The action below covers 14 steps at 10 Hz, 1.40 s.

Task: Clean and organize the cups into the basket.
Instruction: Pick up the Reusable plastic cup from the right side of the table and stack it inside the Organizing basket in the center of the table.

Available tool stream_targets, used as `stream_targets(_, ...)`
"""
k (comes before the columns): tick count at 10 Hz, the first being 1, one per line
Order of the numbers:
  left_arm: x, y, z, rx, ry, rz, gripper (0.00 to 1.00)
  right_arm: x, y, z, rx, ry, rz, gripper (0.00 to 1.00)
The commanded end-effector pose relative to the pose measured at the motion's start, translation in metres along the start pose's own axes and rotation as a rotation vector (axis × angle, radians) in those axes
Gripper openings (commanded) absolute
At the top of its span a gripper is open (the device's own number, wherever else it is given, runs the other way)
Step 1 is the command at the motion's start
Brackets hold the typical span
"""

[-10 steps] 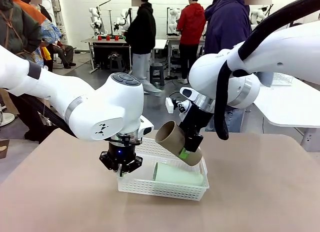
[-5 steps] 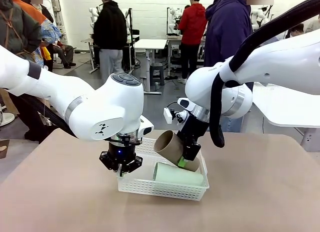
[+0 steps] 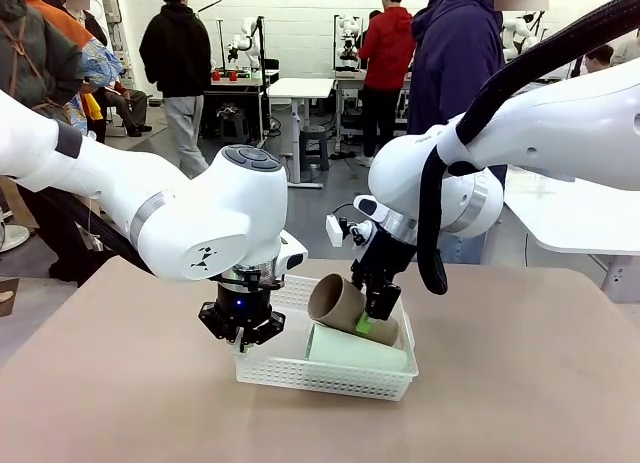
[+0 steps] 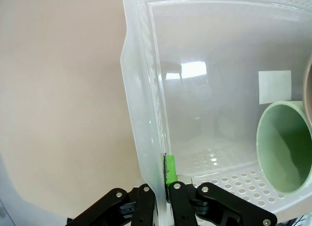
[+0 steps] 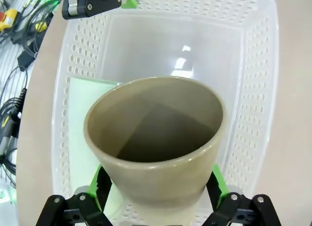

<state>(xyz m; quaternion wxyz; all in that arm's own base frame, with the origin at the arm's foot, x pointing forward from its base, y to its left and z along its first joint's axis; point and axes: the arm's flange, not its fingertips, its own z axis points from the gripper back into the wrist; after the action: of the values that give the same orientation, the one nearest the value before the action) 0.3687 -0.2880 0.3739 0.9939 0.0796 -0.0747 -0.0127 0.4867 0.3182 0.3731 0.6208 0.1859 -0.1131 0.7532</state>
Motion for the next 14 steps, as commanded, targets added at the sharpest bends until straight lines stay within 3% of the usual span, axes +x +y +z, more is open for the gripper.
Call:
stream_targets(1, -0.002, -0.002, -0.002, 0.012, -0.002, -0.004, 0.00, 0.001, -0.003, 0.001, -0.017, -0.020, 0.017, 1.00)
stream_targets(10, -0.002, -0.002, -0.002, 0.012, -0.002, -0.004, 0.00, -0.010, 0.021, 0.040, -0.070, -0.099, 0.021, 1.00)
stream_targets(12, -0.002, -0.002, -0.002, 0.012, -0.002, -0.004, 0.00, -0.051, 0.057, 0.079, -0.076, -0.192, -0.003, 1.00)
stream_targets(14, -0.002, -0.002, -0.002, 0.012, -0.002, -0.004, 0.00, -0.117, 0.095, 0.119, -0.124, -0.342, -0.039, 1.00)
